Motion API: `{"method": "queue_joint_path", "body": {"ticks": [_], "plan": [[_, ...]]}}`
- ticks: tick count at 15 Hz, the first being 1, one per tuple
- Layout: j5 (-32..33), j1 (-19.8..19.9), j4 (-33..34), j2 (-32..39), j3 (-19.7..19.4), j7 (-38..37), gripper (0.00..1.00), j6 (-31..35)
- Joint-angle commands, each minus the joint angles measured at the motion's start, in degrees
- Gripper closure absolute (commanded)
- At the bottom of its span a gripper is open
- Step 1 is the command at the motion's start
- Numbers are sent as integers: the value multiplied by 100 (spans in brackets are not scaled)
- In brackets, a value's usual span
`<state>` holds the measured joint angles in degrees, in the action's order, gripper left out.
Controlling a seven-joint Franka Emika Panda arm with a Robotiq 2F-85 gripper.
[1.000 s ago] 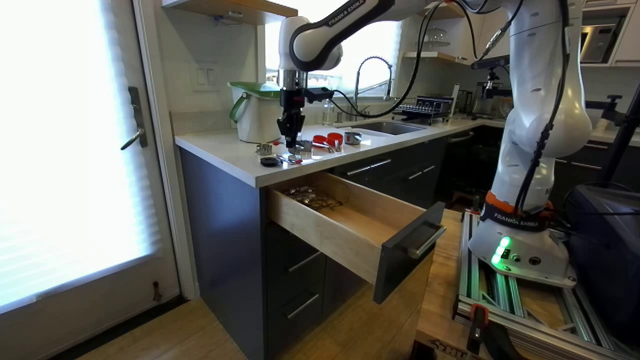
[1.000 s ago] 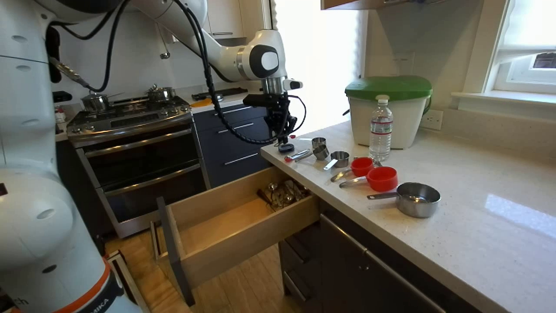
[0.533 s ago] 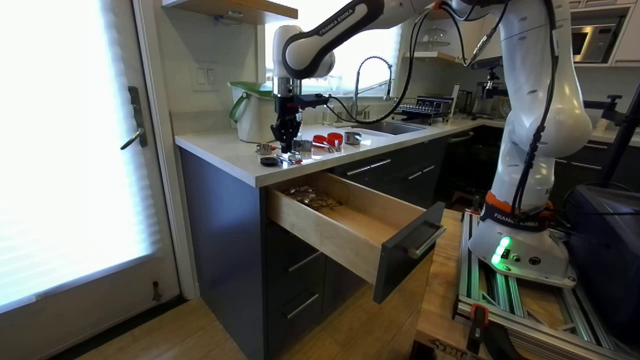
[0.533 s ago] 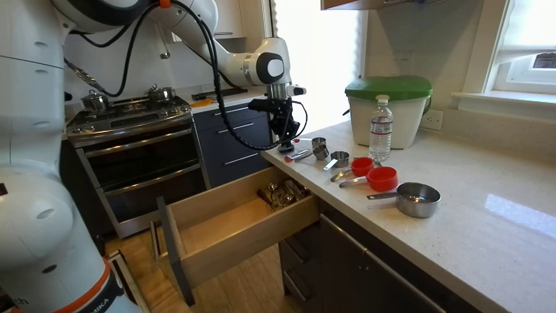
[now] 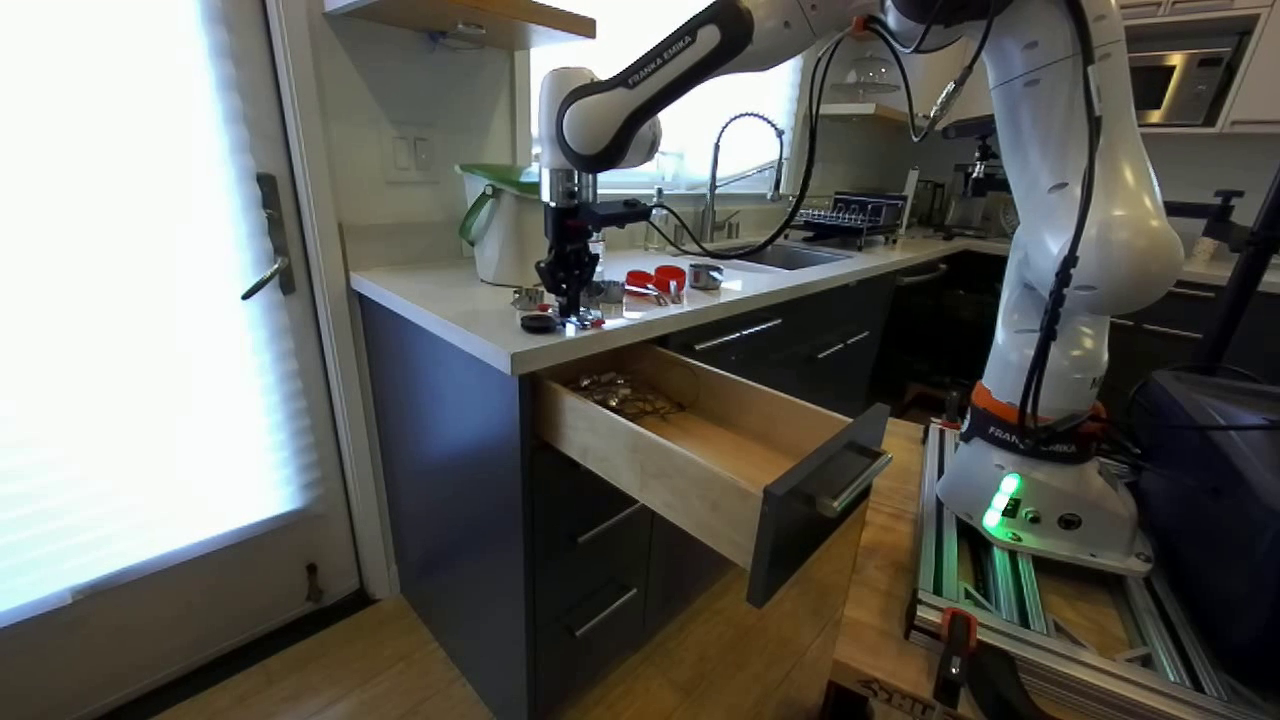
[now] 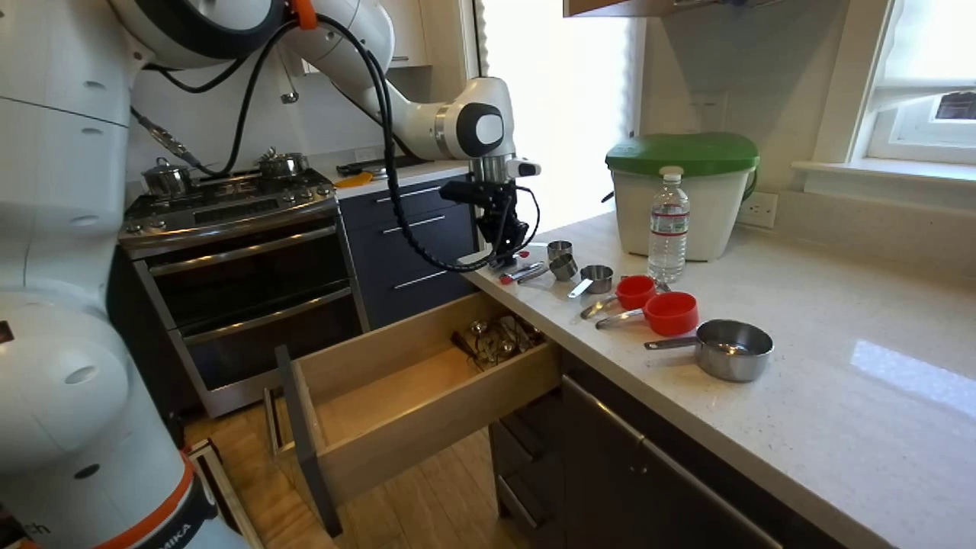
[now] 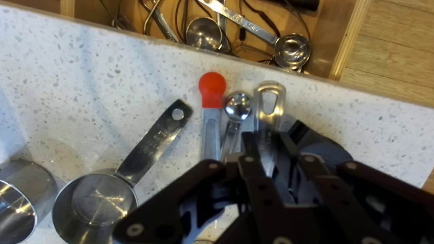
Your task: Pick up the silver and red measuring spoon from the open drawer and put it on the kitchen counter
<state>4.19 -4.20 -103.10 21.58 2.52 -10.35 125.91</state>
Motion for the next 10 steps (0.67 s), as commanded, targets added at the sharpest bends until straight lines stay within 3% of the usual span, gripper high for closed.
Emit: {"method": "queue_joint_path", "body": {"ticks": [1,3,4,5,6,10], "plan": [[18,-93,151,144,-99,-181,95,-60],[5,-91,168,166,-106,-201,95,-42],[17,-94,171,166,-113,-214,89,-45],[25,-96,174,164,-123,-226,69,-40],[46,-98,166,148,-139,-243,55,-35],[61,-82,82,13,-194,-305,26,15]]}}
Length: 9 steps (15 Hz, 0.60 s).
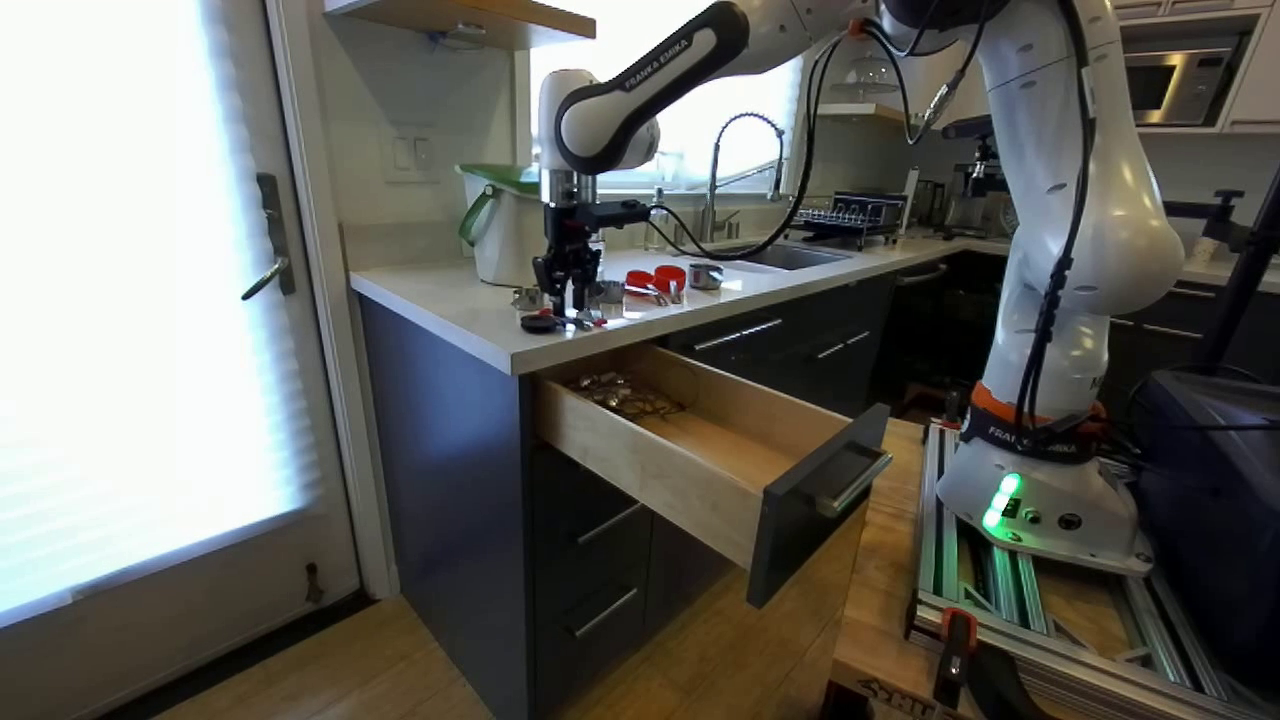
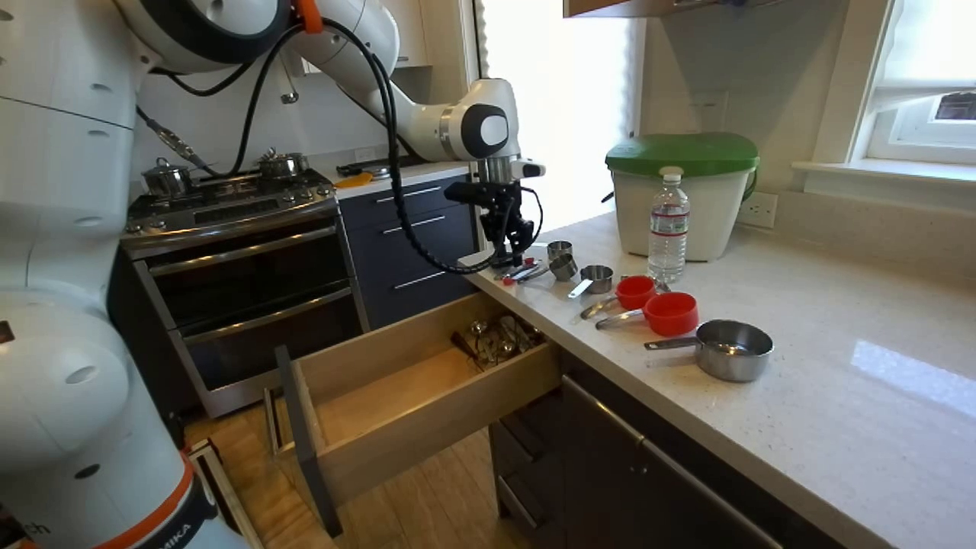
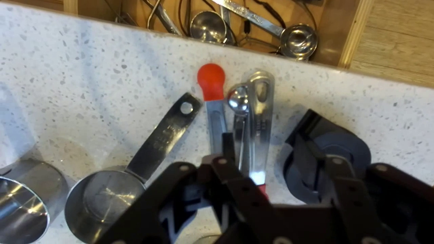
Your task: Pick up the silver and red measuring spoon from the open drawer and put it on the kitchen counter
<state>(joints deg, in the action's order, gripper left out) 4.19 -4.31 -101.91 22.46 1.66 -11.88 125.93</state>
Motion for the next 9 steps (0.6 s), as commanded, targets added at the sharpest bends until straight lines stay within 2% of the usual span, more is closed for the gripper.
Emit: {"method": "queue_joint_path", "body": {"ticks": [1,3,4,9], "plan": [[57,-65,-73,-127,-116,-150,19,24],[54,-44,-187,-291,-110,-34,4,41],[25,-16,-247,-376,-90,83,1,40],[30,128,-923,-1154,-74,679,0,-90]]}}
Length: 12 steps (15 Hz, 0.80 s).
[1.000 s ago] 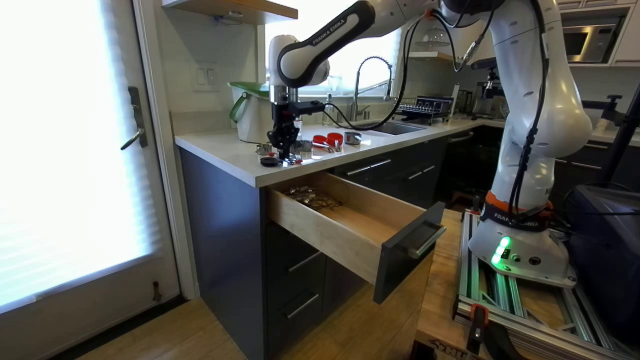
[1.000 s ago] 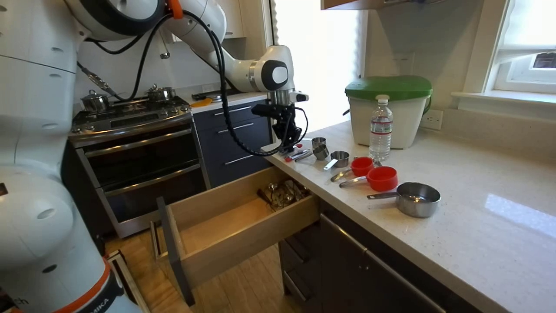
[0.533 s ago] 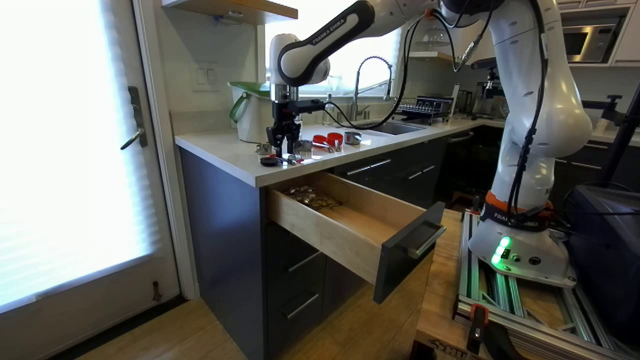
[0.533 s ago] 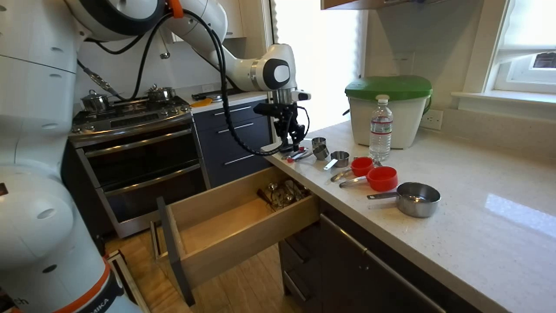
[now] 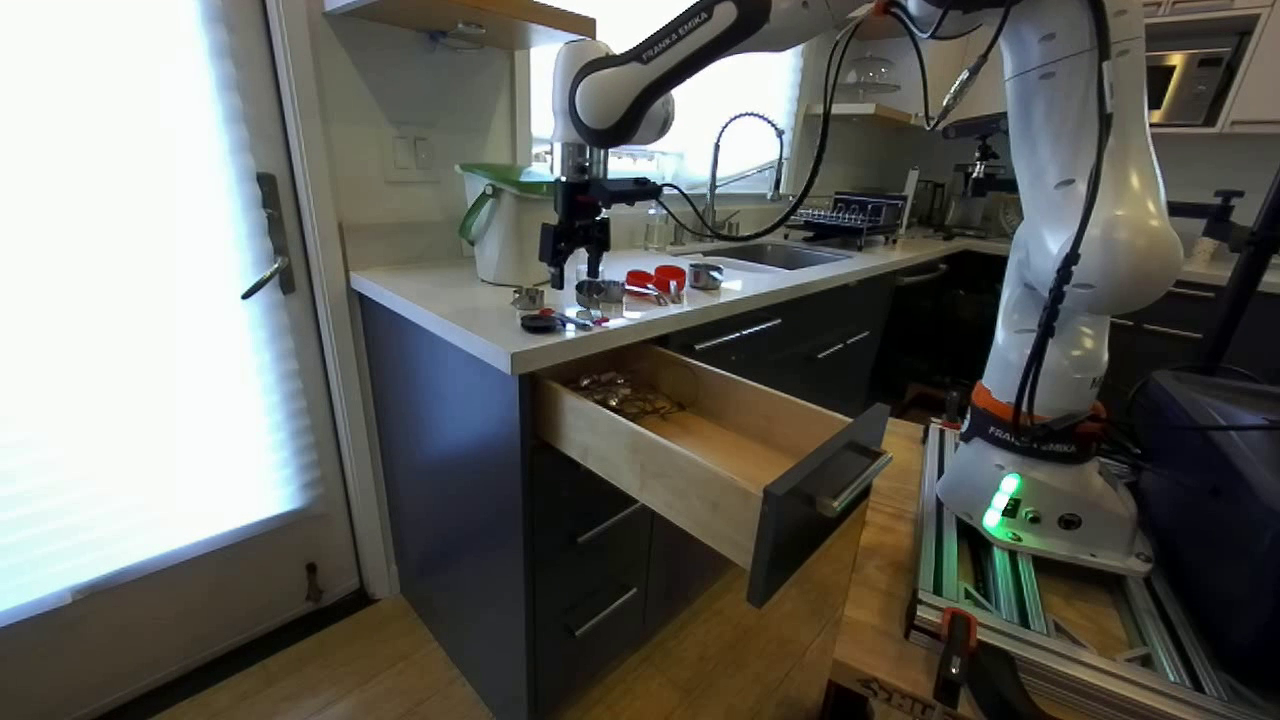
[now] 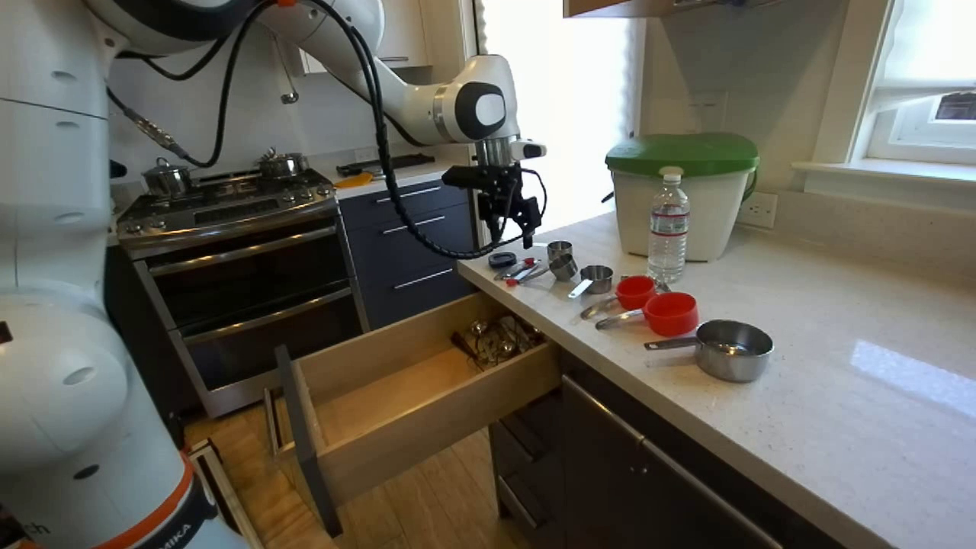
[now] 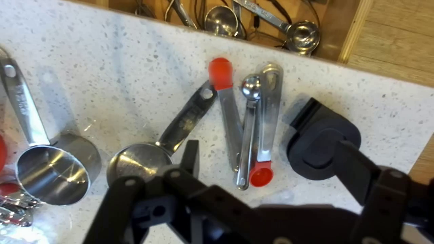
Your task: Pick up the silver and red measuring spoon from the open drawer and put it on the kitchen counter
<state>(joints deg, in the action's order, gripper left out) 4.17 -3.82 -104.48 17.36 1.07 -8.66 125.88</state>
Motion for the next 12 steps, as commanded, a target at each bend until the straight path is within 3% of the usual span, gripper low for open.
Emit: {"method": "queue_joint_path", "body": {"ticks": [1,4,12], "plan": [[31,107,-888,-861,2,549,0,-80],[0,163,-1647,-1597,27,1061,0,-48],[1,158,-3223,-3469,-9,1337,0,-143]]}}
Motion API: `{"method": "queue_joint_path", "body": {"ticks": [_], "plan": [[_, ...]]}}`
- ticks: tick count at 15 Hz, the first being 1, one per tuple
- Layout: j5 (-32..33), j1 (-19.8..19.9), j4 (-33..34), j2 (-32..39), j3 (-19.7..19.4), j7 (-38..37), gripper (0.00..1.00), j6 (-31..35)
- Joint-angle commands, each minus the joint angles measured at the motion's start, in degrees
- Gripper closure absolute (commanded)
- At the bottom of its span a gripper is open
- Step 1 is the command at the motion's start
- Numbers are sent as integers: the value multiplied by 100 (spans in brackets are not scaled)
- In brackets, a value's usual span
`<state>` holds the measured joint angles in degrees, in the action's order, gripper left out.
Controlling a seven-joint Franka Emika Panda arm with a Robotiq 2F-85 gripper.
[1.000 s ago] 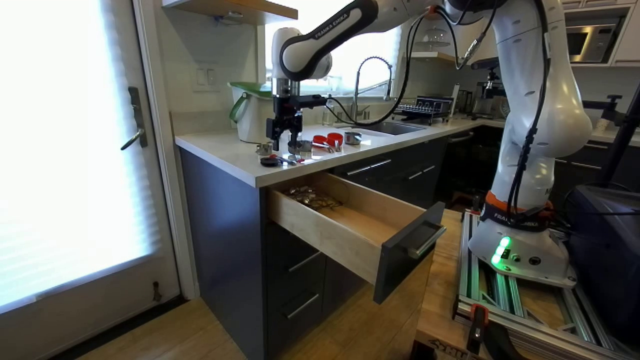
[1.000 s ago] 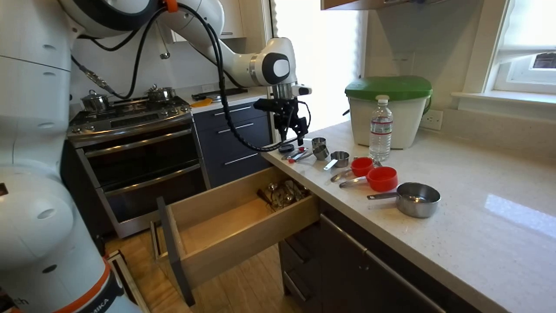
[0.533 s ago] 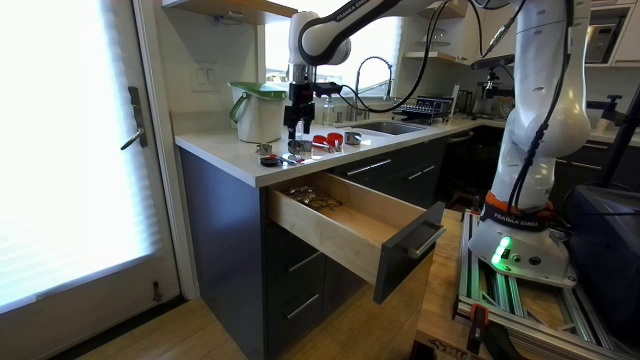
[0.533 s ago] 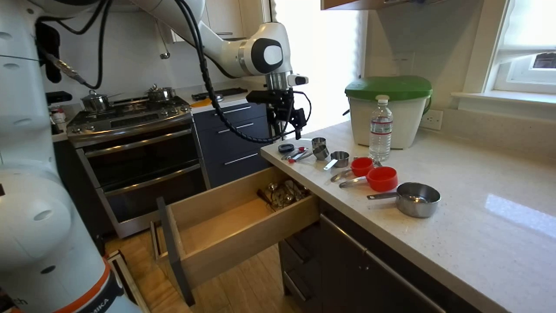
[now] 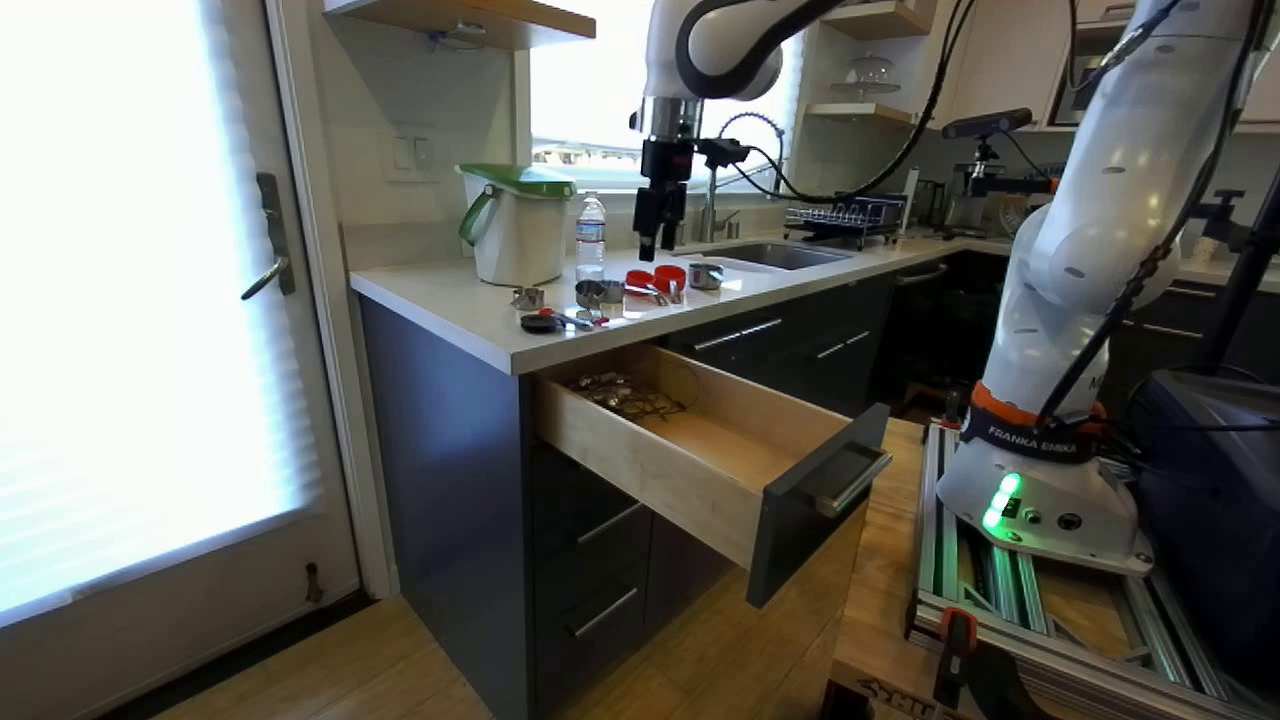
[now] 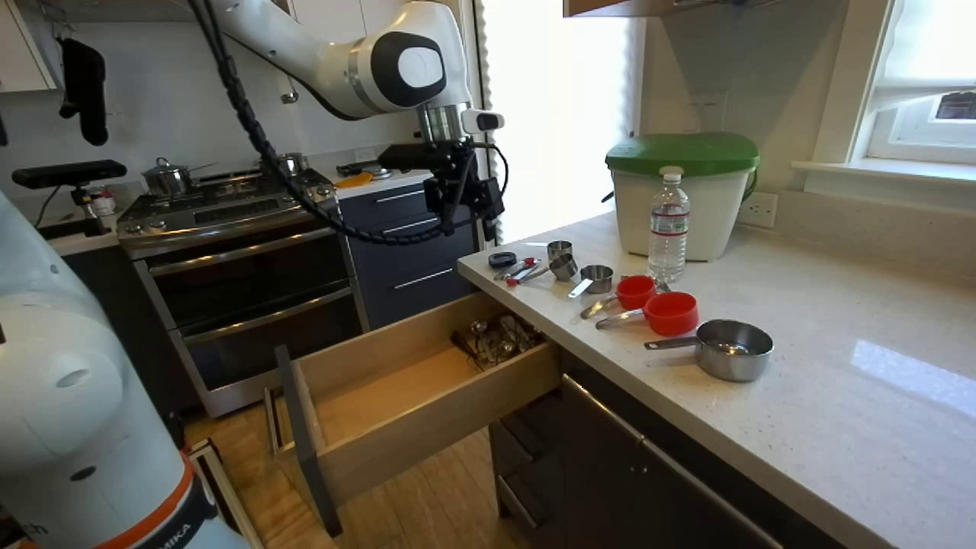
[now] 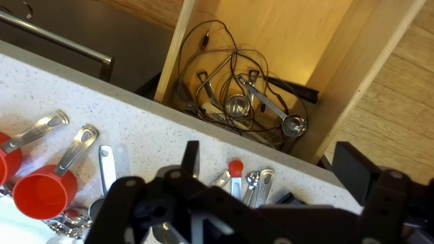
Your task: Pick up the silver and red measuring spoon from the open drawer and put it on the kitchen counter
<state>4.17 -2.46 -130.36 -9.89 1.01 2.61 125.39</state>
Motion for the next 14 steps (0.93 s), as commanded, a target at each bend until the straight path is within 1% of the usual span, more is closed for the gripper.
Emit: {"method": "queue_joint_path", "body": {"ticks": [1,5,7,8,11,14], "plan": [[13,15,-743,-901,-6,270,0,-98],[2,-29,-1098,-1482,-60,652,0,-184],[11,-64,-1230,-1710,-130,1013,0,-125],[7,-19,-926,-1334,-32,688,0,-129],[14,-32,-1064,-1573,-79,892,0,-130],[14,-36,-1094,-1599,-84,915,0,-130]]}}
